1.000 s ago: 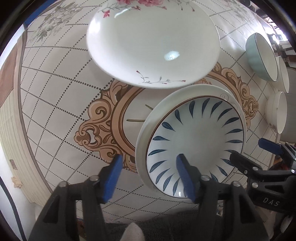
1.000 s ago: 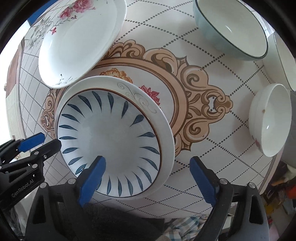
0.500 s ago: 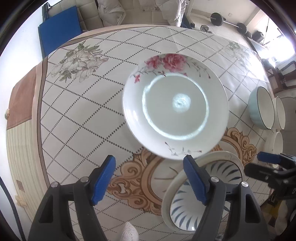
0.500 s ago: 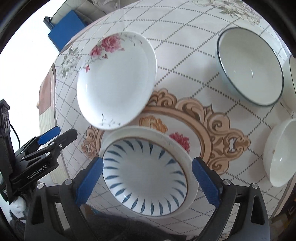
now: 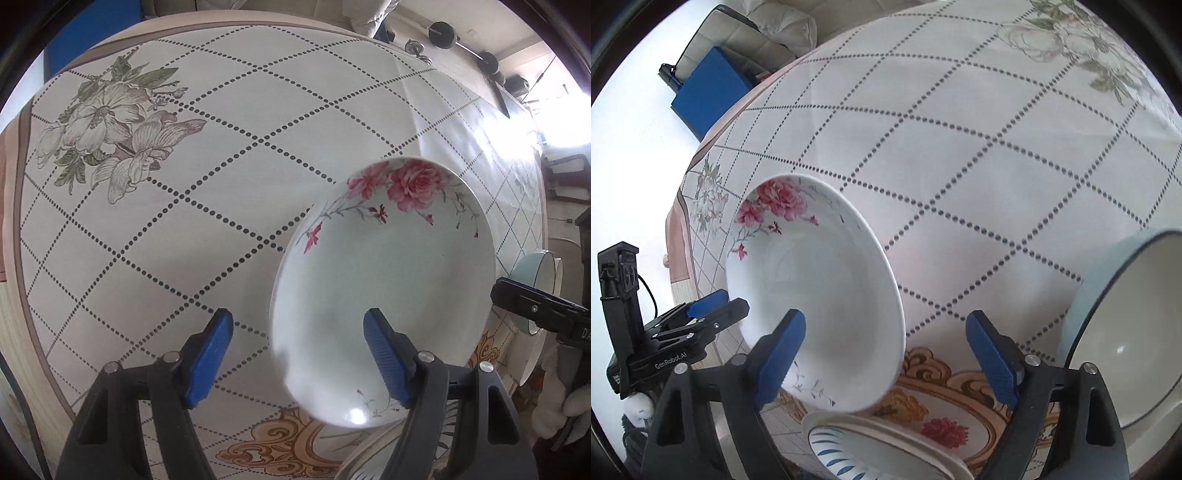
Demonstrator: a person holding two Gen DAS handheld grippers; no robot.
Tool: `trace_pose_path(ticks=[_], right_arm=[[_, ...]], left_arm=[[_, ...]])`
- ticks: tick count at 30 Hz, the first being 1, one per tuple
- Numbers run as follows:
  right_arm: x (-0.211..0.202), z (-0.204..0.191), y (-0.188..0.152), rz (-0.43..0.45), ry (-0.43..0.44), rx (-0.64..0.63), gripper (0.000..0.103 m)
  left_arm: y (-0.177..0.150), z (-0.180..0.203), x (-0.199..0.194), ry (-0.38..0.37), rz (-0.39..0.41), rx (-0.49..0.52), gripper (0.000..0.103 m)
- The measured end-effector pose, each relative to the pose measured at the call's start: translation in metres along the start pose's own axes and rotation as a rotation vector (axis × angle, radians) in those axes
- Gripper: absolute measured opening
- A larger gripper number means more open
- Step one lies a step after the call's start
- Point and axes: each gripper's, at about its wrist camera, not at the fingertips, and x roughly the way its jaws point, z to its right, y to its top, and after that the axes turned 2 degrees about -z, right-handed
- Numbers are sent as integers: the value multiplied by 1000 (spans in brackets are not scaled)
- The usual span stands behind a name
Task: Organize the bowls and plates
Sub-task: 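Grasp the rim of the pink-rose white plate with the right gripper, then lift the pink-rose plate and carry it to the plate stack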
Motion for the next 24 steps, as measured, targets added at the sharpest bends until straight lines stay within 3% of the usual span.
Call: trace_pose_path(ticks=[2, 4, 6, 8, 14, 21, 24], right_arm=[[5, 0, 12, -15, 33, 8, 68], [15, 3, 22, -35, 81, 28, 66], [19, 5, 24, -48, 74, 26, 59], [23, 5, 25, -64, 79, 21, 56], [44, -3, 19, -89, 44, 7, 37], [43, 2, 16, -99, 15, -6, 21], [41, 4, 14, -105, 26, 2, 20]], left_arm=[[6, -5, 8, -21, -23, -16, 52], [10, -8, 14, -37, -37, -22, 48], [12, -7, 12, -59, -26, -14, 47], [13, -6, 13, -70, -38, -8, 38], [9, 11, 17, -38, -34, 35, 34], [5, 9, 12, -2, -30, 32, 27], [3, 10, 11, 0, -28, 31, 27]])
